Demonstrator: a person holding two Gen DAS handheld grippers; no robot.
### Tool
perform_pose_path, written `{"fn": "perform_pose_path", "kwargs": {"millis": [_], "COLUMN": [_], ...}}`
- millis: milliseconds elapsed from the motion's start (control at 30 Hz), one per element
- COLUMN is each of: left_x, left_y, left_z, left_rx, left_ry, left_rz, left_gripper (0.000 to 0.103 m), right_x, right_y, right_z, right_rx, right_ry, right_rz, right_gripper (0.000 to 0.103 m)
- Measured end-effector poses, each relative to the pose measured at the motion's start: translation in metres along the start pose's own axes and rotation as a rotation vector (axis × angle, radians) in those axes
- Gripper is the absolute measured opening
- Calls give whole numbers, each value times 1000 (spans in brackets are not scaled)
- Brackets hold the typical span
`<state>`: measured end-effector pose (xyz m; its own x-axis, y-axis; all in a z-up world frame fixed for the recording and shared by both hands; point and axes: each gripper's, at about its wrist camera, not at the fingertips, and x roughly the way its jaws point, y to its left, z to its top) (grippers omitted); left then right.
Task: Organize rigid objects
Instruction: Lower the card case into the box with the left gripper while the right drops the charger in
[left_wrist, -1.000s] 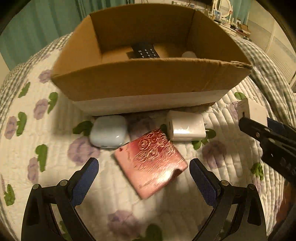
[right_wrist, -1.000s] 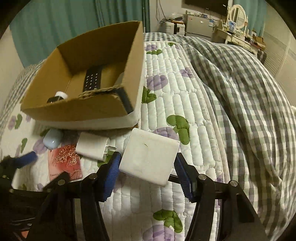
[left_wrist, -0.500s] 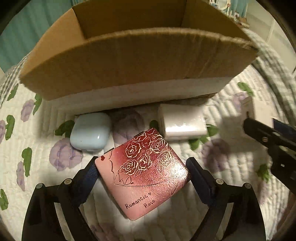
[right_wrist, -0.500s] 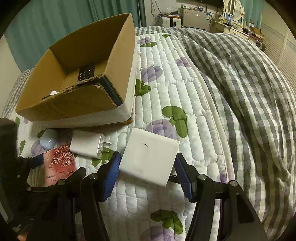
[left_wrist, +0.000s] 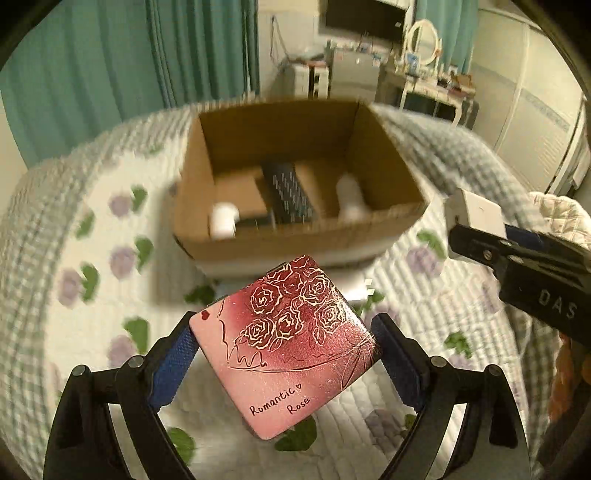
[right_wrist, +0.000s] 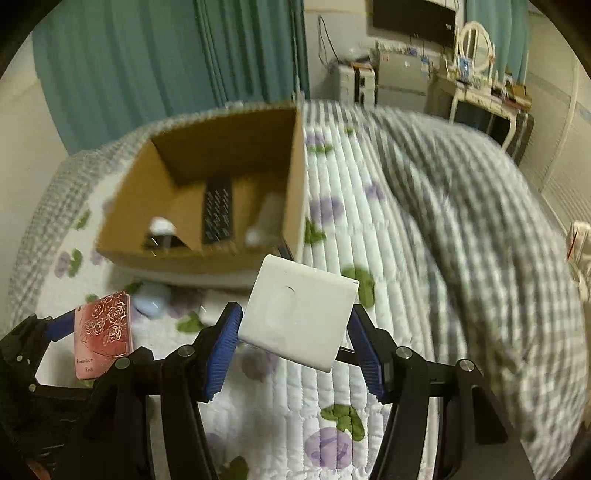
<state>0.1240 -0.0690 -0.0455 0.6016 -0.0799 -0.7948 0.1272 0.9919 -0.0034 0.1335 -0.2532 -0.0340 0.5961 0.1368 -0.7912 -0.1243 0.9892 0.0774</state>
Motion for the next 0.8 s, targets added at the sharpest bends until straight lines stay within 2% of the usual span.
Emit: {"fn": "perform_pose_path", "kwargs": {"millis": [200, 367, 533, 633, 800], "left_x": [-36, -31, 15, 45, 95], "left_y": [11, 23, 35, 36, 29], "left_z": [47, 80, 124, 135, 139], "left_rx": [31, 46, 30, 16, 65], "left_ry": [-120, -174, -157, -126, -80], "left_rz": [1, 16, 32, 12, 7], "left_gripper": [93, 93, 93, 93, 93], "right_x": [-41, -49, -33, -11, 32], "right_y": [22, 42, 50, 47, 38], "right_z": [48, 87, 121, 135, 142], "right_rx": [-67, -136, -166, -185, -182], "right_ry": [-99, -149, -169, -161, -122], "right_rz": [60, 91, 93, 75, 89], "right_gripper": [59, 59, 59, 59, 59]}}
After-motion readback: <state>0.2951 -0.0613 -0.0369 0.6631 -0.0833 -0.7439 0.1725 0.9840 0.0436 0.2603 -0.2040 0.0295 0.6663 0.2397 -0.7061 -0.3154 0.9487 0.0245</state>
